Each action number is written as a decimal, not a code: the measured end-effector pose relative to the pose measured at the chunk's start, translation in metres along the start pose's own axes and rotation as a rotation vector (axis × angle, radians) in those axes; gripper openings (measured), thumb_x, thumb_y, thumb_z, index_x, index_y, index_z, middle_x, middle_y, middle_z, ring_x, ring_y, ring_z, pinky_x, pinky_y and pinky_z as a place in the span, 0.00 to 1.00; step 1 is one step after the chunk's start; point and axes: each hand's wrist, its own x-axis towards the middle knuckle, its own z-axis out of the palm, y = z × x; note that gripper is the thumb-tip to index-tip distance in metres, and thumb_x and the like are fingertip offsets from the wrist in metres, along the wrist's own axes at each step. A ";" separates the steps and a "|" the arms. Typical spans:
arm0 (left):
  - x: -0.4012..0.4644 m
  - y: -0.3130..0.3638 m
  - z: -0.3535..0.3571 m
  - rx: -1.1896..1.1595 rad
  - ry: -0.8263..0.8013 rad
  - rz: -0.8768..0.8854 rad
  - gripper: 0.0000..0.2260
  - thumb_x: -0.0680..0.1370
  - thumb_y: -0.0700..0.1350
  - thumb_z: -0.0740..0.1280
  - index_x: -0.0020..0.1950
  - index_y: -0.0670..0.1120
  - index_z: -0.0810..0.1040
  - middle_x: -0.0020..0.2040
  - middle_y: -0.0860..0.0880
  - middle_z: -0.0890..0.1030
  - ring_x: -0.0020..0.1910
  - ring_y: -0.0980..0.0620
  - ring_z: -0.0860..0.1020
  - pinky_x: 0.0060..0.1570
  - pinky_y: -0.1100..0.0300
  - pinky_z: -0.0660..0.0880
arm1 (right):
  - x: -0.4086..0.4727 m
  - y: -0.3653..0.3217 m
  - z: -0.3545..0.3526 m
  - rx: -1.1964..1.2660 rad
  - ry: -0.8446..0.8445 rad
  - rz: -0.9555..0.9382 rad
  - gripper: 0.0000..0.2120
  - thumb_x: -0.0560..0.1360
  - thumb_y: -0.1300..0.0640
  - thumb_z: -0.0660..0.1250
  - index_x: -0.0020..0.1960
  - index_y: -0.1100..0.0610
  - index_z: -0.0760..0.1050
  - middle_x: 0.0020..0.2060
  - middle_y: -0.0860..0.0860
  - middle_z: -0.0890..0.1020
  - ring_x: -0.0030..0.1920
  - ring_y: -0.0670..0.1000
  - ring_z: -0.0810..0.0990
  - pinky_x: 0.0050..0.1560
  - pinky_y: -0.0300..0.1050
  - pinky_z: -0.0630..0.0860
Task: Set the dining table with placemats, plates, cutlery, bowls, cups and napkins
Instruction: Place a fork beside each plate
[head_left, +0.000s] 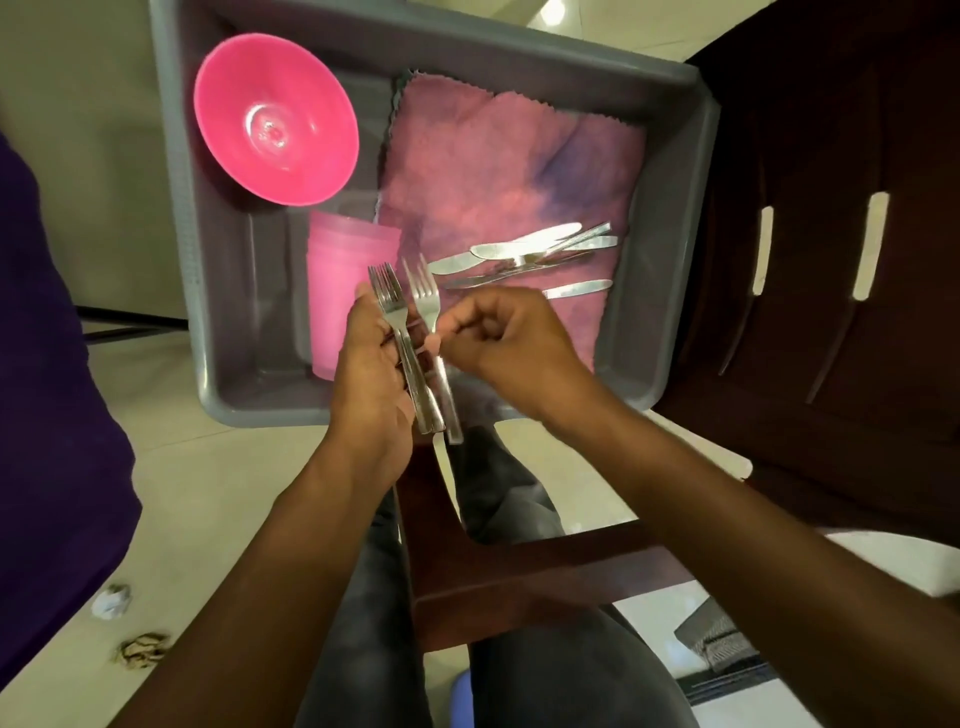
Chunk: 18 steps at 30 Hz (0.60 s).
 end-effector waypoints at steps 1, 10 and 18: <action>-0.001 -0.001 0.001 -0.009 -0.009 -0.013 0.24 0.84 0.65 0.58 0.54 0.47 0.83 0.49 0.44 0.85 0.53 0.42 0.85 0.58 0.46 0.81 | -0.005 0.003 0.006 0.000 -0.013 0.025 0.02 0.74 0.63 0.77 0.45 0.59 0.84 0.40 0.54 0.87 0.42 0.55 0.86 0.49 0.53 0.85; 0.002 -0.008 0.000 0.124 0.031 0.076 0.09 0.87 0.46 0.61 0.58 0.45 0.80 0.39 0.48 0.84 0.35 0.52 0.80 0.35 0.59 0.73 | 0.013 0.021 -0.024 -0.251 0.308 -0.176 0.05 0.78 0.61 0.71 0.50 0.54 0.85 0.42 0.44 0.85 0.42 0.43 0.83 0.49 0.45 0.83; -0.002 -0.016 -0.006 0.211 -0.017 0.058 0.16 0.88 0.51 0.57 0.55 0.45 0.82 0.30 0.50 0.76 0.29 0.55 0.73 0.33 0.60 0.72 | 0.085 0.052 -0.085 -0.933 0.366 -0.214 0.12 0.78 0.62 0.66 0.58 0.53 0.83 0.54 0.56 0.80 0.53 0.58 0.81 0.51 0.54 0.82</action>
